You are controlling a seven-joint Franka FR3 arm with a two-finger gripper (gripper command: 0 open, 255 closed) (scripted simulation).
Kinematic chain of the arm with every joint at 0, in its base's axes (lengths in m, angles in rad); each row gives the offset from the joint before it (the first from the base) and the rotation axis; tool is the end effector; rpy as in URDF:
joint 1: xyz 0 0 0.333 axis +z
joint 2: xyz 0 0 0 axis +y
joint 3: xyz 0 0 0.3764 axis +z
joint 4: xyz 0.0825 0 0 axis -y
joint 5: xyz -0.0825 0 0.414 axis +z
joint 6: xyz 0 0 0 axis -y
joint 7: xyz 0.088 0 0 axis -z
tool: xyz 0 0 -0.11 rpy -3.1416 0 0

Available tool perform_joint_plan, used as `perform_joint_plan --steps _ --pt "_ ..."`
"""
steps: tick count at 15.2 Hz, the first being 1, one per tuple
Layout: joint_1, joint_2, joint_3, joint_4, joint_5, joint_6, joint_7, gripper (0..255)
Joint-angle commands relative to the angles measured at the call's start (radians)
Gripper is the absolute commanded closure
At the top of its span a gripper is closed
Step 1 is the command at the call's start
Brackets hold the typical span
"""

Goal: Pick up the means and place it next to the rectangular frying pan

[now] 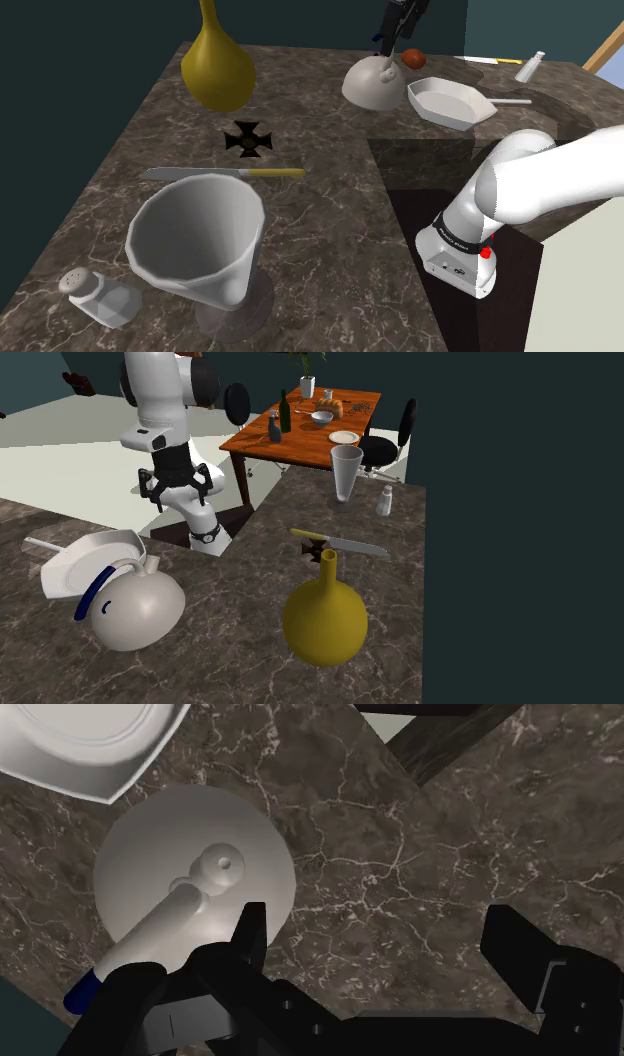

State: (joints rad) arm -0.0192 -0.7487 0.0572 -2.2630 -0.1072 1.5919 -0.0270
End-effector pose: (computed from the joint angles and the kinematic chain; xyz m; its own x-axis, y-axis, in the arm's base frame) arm 0.3093 0.0085 0.6684 0.9959 0.0546 0.0725 0.0434 -0.9881 0.1475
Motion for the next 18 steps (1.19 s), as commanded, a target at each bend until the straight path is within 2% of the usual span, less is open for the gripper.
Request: perform_joint_plan --steps 1,9,18 --pt "0.000 0.000 0.000 0.000 0.000 0.000 0.000 0" --pt "0.087 0.155 0.077 0.002 0.065 0.156 -0.013 0" --pt "0.173 0.351 0.172 0.056 0.112 0.308 -0.032 0"
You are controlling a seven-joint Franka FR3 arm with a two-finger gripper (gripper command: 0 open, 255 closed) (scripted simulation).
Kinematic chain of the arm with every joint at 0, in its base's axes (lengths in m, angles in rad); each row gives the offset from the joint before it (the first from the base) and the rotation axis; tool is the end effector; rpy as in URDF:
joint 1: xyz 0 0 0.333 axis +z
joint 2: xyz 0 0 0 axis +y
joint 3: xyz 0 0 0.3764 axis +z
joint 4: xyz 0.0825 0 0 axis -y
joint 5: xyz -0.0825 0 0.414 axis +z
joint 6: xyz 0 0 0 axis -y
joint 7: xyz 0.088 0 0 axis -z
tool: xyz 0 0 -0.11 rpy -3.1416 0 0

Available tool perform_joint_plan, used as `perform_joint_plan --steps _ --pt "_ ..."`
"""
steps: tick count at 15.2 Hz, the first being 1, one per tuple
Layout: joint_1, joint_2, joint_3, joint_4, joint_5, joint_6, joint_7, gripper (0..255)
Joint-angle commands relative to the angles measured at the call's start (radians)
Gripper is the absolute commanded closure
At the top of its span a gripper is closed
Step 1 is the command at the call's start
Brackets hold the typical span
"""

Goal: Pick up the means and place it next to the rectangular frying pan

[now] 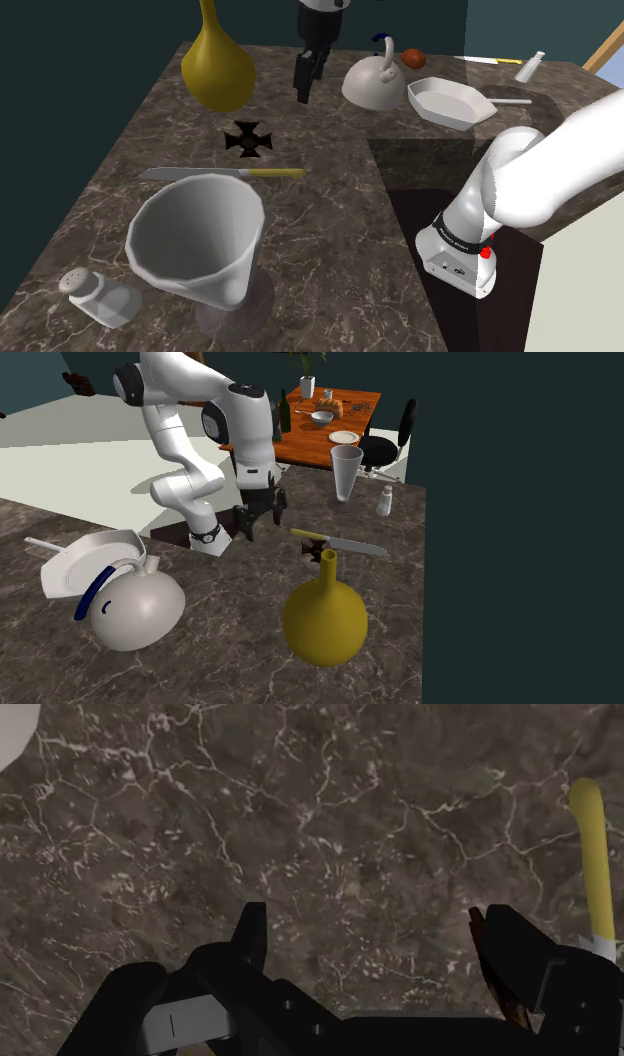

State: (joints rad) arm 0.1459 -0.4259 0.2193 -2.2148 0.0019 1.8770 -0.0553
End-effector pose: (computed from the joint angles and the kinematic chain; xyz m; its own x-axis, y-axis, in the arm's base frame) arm 0.4072 0.1720 0.5939 0.9154 0.3956 0.0737 0.3888 -0.9167 0.0923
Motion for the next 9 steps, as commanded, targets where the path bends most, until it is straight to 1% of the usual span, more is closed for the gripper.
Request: perform_joint_plan --steps 1,9 --pt "0.017 0.051 0.021 0.016 0.006 0.038 -0.006 0" --pt "0.085 0.238 0.111 0.106 0.008 0.143 -0.017 0"
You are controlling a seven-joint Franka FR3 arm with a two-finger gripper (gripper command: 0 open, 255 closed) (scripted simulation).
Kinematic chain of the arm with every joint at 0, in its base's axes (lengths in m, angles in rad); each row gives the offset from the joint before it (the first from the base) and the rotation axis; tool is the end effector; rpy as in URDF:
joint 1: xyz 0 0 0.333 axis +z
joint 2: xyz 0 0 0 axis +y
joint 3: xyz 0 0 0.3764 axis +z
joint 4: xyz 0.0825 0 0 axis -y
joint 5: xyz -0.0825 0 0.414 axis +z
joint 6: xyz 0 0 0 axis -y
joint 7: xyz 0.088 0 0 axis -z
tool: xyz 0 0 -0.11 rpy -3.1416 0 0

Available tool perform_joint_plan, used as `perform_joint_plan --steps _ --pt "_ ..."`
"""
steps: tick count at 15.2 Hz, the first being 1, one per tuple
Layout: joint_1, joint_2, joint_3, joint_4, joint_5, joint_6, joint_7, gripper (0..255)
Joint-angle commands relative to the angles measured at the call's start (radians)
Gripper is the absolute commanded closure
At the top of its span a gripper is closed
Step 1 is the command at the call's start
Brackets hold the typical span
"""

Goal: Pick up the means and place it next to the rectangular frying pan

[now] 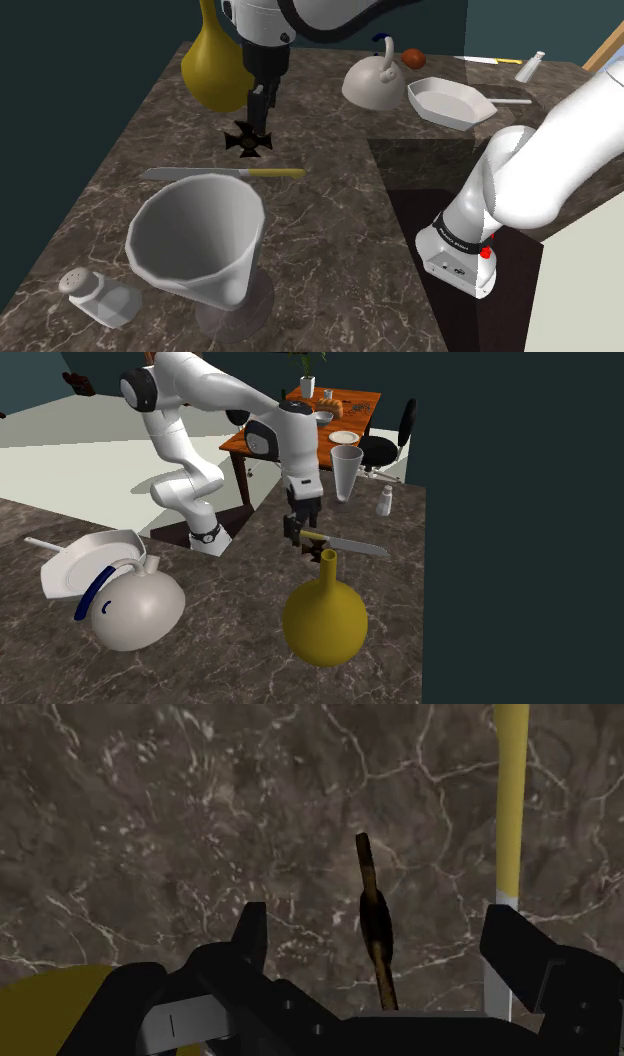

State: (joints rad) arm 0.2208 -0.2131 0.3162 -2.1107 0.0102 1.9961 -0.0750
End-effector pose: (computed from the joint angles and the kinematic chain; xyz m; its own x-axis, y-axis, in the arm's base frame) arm 0.4411 0.2765 0.5569 0.8185 0.5684 0.0837 0.5650 -0.8227 0.0626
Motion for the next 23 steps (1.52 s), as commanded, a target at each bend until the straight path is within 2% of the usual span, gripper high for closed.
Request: perform_joint_plan --steps 1,8,16,23 --pt "0.019 0.049 0.025 0.015 -0.003 0.035 0.002 0" --pt "0.082 0.218 0.101 0.121 -0.041 0.100 0.003 0" --pt "0.084 0.265 0.101 0.070 -0.067 0.194 0.021 0" --pt "0.084 0.265 0.101 0.070 -0.067 0.194 0.021 0"
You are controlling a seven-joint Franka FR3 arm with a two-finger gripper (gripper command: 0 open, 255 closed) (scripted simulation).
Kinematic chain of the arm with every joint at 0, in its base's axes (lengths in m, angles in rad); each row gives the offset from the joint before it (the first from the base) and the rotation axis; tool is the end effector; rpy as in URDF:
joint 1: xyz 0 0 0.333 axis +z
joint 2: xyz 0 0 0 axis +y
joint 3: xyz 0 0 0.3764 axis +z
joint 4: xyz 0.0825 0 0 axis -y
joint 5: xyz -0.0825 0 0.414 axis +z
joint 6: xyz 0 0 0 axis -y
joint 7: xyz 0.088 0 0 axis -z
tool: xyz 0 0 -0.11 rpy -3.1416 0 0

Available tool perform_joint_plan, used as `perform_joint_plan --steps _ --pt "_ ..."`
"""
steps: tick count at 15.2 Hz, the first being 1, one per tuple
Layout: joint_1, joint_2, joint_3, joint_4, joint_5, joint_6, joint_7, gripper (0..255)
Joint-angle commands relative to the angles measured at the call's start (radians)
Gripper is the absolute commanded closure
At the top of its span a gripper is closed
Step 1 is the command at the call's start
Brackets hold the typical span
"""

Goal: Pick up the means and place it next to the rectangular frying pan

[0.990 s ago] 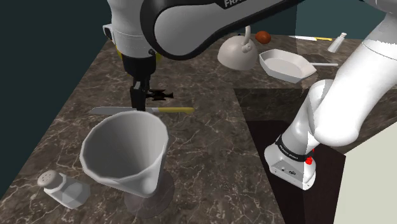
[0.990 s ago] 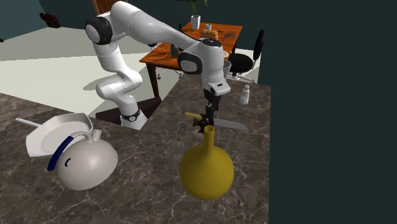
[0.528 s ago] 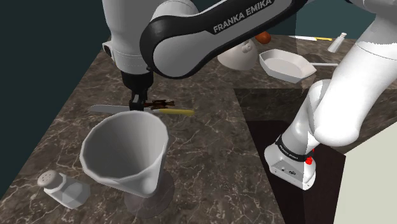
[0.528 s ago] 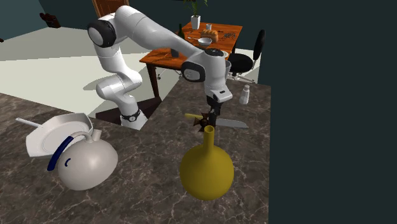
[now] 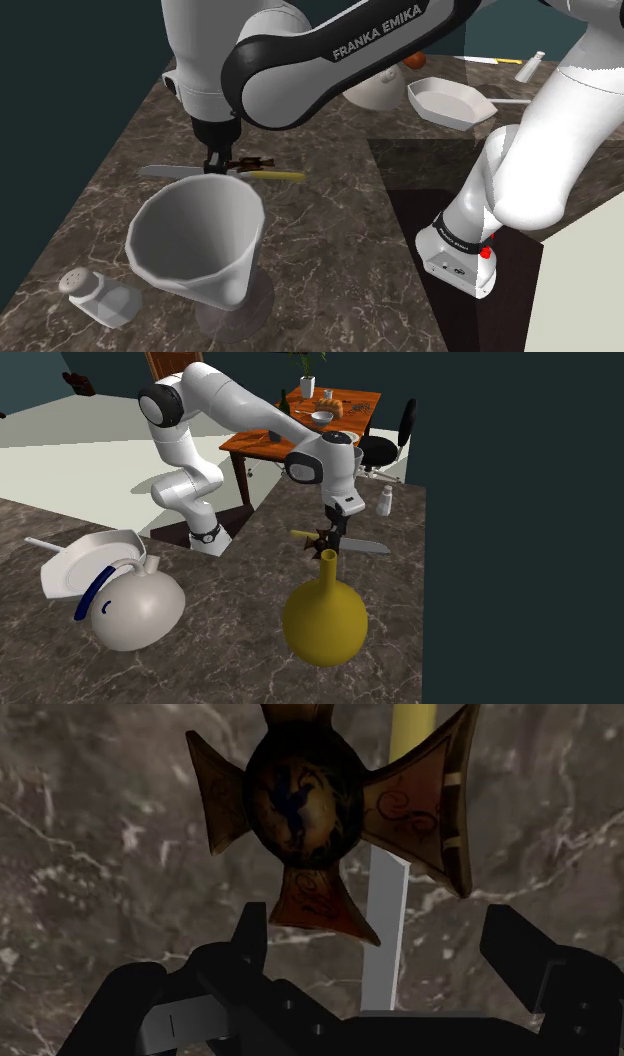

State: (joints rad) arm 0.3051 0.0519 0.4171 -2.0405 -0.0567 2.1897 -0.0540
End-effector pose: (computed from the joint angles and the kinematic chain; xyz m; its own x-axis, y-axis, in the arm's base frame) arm 0.4535 0.3923 0.4716 0.6883 0.7185 0.0998 0.7194 -0.6938 0.0337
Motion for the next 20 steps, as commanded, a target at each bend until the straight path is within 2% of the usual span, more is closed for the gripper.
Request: perform_joint_plan --steps 1,2,11,20 --pt "0.000 0.000 0.000 0.000 0.000 0.000 0.000 0" --pt "0.000 0.000 0.000 0.000 0.000 0.000 0.000 255" --pt "0.000 0.000 0.000 0.000 0.000 0.000 0.000 255" --pt "-0.003 -0.039 -0.001 0.080 0.022 -0.115 -0.017 255"
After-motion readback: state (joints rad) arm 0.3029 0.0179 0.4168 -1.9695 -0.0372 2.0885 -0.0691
